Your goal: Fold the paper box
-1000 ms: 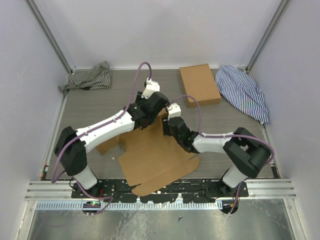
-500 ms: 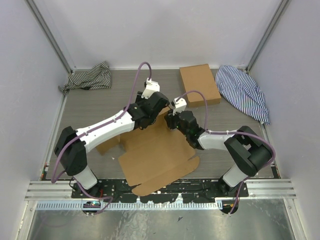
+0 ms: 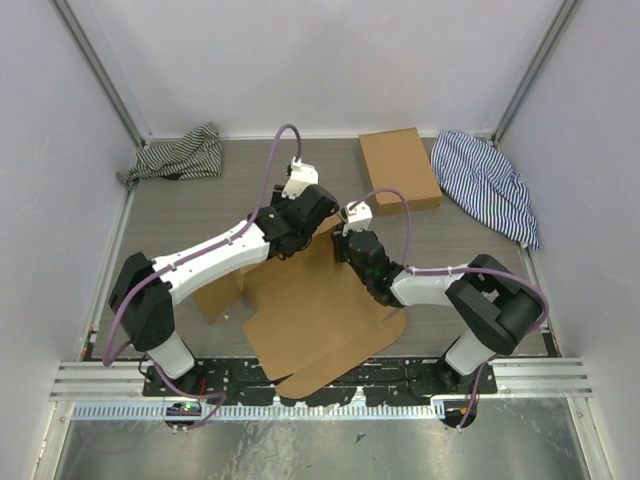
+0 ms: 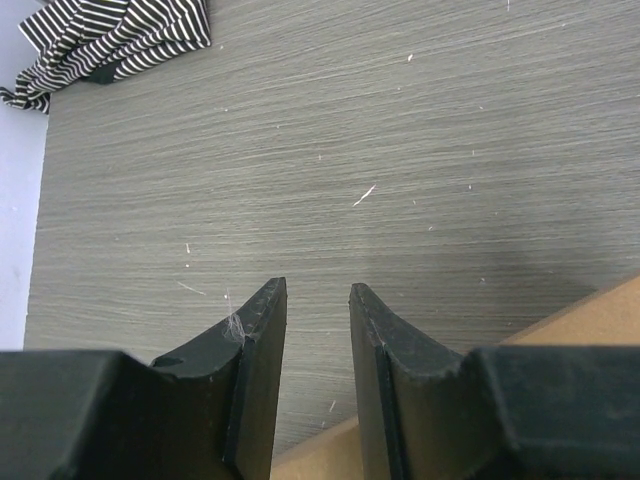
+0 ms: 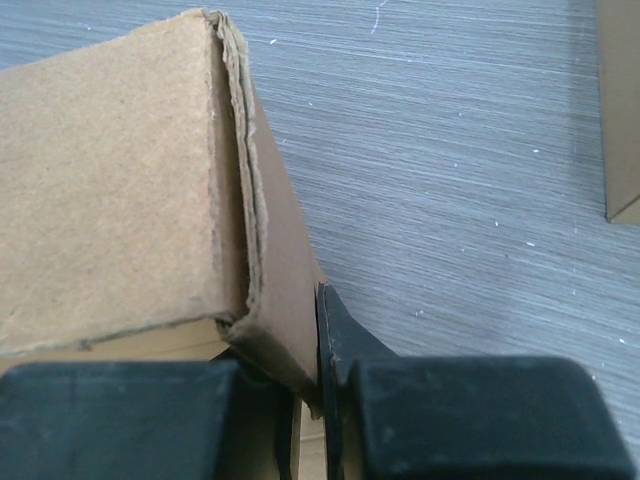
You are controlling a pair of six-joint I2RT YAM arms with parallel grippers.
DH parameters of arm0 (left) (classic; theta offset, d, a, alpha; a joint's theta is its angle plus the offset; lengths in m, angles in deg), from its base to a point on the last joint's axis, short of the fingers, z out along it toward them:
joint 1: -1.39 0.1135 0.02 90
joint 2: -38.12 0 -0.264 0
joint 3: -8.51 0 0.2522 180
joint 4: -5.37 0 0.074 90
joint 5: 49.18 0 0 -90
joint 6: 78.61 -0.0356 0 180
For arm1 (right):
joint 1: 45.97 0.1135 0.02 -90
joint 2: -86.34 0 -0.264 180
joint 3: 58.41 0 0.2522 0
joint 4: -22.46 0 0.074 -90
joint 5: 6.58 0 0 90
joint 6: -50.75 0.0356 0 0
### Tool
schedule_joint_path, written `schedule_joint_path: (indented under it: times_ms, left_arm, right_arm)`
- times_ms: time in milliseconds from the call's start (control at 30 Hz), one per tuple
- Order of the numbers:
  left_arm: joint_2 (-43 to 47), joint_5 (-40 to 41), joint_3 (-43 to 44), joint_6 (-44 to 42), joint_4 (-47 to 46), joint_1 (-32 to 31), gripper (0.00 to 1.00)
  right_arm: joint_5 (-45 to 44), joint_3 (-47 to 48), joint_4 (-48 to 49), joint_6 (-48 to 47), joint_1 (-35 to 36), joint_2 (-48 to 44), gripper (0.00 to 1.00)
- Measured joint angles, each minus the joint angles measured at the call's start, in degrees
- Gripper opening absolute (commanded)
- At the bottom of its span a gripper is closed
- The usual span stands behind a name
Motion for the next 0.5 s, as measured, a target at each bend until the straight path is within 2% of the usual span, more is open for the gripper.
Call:
schedule_joint_path:
  times_ms: [133,333,433,500]
  left_arm:
    - [0.0,0.1,0.0,0.5,0.2,-0.1,0.39]
    - [0.2,0.4,-0.2,0.9,0.2,-0.4,0.39]
    - [0.4,0.5,-0.4,1.1,0.3,-0.4,0.39]
    - [0.5,0.5,-0.6,1.3,0.3,-0.4,0.39]
  right_arm:
    - [-5.8,-0.4,0.2,1.5,1.9,0.0,0.06]
    - [-8.4,0.4,-1.4,3.1,2.4,0.1,0.33]
    - [-9.3,0.9,-1.7,4.3,2.1,1.0,0.36]
    - [-9.4,0.9,-1.9,5.2,2.1,1.6,0.29]
